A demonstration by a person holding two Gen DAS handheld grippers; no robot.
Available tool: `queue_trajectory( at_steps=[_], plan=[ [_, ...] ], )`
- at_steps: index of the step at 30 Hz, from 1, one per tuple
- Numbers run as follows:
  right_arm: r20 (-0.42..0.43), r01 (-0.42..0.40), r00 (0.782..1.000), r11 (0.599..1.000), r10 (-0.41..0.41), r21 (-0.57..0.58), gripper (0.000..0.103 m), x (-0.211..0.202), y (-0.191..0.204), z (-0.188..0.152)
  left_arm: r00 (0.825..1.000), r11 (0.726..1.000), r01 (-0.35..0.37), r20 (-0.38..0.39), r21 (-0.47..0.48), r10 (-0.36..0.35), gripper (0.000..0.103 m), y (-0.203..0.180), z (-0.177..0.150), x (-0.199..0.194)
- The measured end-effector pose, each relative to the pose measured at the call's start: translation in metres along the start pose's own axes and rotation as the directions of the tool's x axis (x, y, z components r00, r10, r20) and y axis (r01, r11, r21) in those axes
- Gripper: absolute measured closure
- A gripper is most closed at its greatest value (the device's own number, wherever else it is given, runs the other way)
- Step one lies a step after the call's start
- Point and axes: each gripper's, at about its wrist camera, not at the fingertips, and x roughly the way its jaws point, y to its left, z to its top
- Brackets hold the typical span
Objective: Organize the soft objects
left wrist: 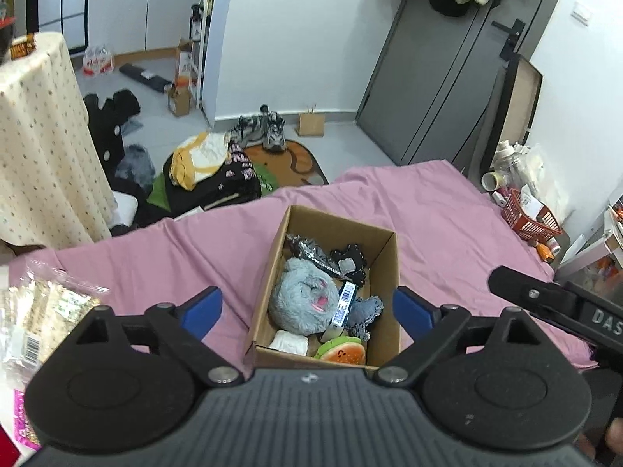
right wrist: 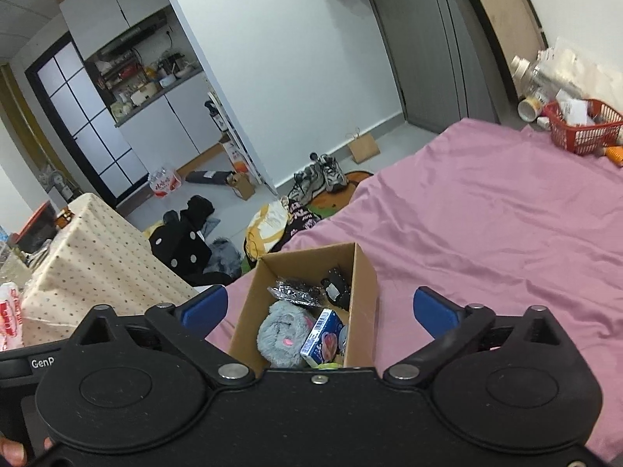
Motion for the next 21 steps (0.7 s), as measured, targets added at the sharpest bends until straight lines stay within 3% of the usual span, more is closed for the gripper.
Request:
queue_trajectory(
  at_steps=[11, 21],
  plan=[
    [0.035, 0.057, 0.998, 0.996, -0.055, -0.063, 0.000, -0.050, 0.017, -0.013, 0.996, 0.998, 0.026, 0.080, 0.052, -0.030, 0.003, -0.005, -0.008, -0.056],
    [0.087, 0.097, 0.992, 0.995, -0.093, -0.038, 0.000, -0.085, 0.020, -0.036, 0.993, 0.994, 0.054, 0.103, 0.098, -0.064, 0.001, -0.003, -0.033, -0.091]
  ],
)
